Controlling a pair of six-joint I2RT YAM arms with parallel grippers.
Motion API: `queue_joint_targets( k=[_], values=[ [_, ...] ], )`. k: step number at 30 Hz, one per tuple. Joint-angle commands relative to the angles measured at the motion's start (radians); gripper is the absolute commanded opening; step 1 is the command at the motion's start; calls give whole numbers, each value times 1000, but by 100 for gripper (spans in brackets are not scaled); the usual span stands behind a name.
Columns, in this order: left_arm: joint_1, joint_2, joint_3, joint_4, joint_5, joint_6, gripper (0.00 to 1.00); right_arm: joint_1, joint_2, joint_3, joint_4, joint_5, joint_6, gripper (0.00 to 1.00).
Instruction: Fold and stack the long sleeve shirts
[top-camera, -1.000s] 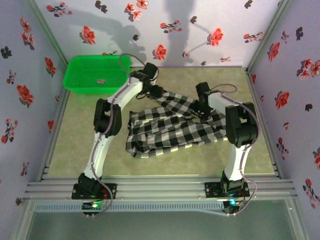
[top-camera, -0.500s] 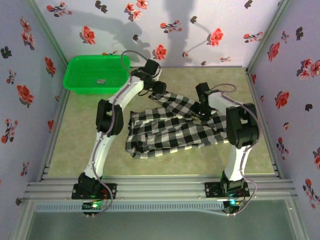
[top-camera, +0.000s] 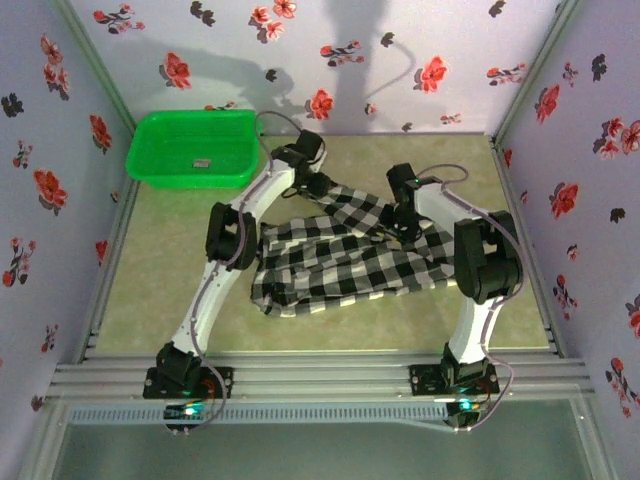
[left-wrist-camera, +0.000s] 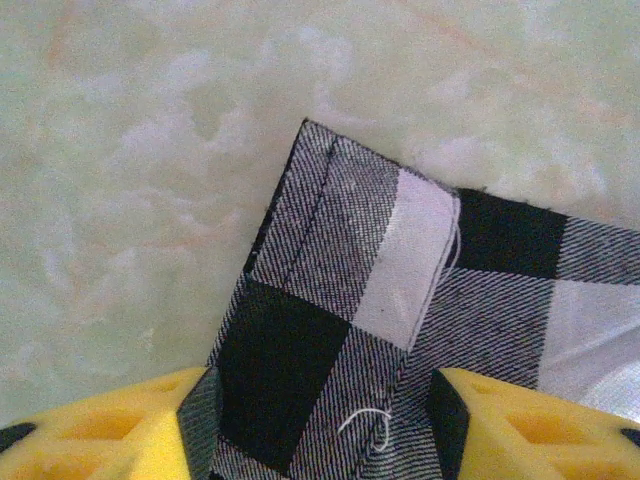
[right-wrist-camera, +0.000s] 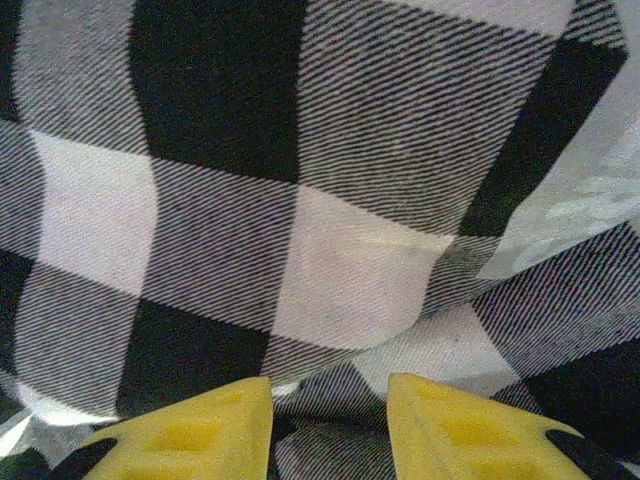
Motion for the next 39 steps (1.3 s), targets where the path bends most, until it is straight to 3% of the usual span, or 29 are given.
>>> queue_joint_targets(
  k=[1, 4, 9, 12, 18, 31, 39],
  values=[
    [-3, 49, 25, -113, 3, 3, 53, 6, -51, 41, -43, -19, -19, 38],
    [-3, 55, 11, -141, 13, -1, 43, 5, -65, 62, -50, -33, -19, 39],
    [-3, 30, -21, -160, 25, -18, 15, -17, -94, 96, -47, -52, -13, 42],
    [-1, -23, -24, -150, 71, -53, 9, -52, -117, 97, -31, -52, -2, 53],
    [-18, -215, -97, -129, 124, -144, 5, -141, -168, 33, 54, -28, 37, 71],
    [-108, -633, -470, -170, 166, -287, 1, -202, -102, -10, 100, -32, -16, 76],
    [-156, -710, -519, -255, 148, -407, 1, -203, -66, -20, 130, -69, -35, 77]
  ],
)
